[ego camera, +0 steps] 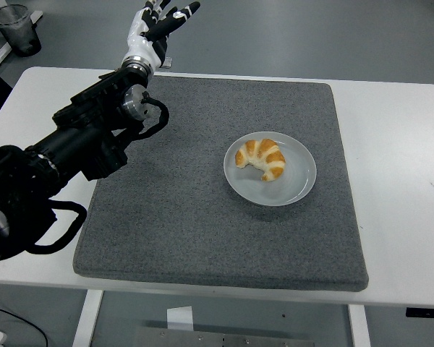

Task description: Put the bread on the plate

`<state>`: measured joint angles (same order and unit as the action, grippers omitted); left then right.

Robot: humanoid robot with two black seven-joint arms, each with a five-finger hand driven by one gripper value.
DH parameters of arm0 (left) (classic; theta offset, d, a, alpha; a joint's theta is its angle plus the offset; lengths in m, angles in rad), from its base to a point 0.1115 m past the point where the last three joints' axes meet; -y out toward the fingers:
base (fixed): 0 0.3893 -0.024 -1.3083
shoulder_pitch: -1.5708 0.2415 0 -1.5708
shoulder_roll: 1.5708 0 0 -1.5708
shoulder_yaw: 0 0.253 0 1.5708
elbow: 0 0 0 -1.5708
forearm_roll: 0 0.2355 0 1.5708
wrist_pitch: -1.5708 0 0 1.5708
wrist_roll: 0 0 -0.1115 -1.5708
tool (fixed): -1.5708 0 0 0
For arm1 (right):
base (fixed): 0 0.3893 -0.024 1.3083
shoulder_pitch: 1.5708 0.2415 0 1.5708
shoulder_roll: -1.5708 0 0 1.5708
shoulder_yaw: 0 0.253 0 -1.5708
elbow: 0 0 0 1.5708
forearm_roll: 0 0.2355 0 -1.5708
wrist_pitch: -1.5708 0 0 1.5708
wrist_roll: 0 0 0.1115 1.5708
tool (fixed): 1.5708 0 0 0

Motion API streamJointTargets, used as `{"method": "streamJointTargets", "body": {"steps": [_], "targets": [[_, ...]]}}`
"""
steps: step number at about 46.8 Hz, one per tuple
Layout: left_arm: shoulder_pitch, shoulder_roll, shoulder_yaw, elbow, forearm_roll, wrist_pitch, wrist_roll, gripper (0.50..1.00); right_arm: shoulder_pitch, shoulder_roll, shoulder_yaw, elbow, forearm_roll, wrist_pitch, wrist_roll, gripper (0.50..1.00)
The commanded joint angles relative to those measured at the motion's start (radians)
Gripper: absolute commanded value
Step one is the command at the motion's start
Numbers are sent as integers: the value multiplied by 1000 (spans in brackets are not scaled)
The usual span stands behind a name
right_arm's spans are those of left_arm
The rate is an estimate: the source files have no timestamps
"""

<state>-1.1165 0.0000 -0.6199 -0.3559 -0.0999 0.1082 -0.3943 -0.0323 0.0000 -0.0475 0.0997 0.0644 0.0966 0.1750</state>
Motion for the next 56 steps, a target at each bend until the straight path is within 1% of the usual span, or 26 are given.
{"method": "streamJointTargets", "body": {"steps": [1,6,10,20,27,32,39,56], "targets": [[29,0,-66,-2,0,-7,-8,1000,0,0,0,0,0,0,0,932],[47,0,-164,-2,0,-21,-9,1000,0,0,2,0,0,0,0,932],[53,0,-233,-2,0,-45,-11,1000,0,0,2,0,0,0,0,932],[58,0,-320,-2,-1,-82,-11,1000,0,0,6,0,5,3,1,932],[81,8,-379,-2,-4,-110,-24,1000,0,0,8,0,5,3,0,932],[95,21,-386,9,-6,-107,-35,1000,0,0,8,0,5,5,0,932],[104,21,-388,60,-6,-105,-61,1000,0,0,8,0,5,3,1,932],[87,21,-374,66,-3,-113,-61,1000,0,0,8,0,3,3,0,932]]}}
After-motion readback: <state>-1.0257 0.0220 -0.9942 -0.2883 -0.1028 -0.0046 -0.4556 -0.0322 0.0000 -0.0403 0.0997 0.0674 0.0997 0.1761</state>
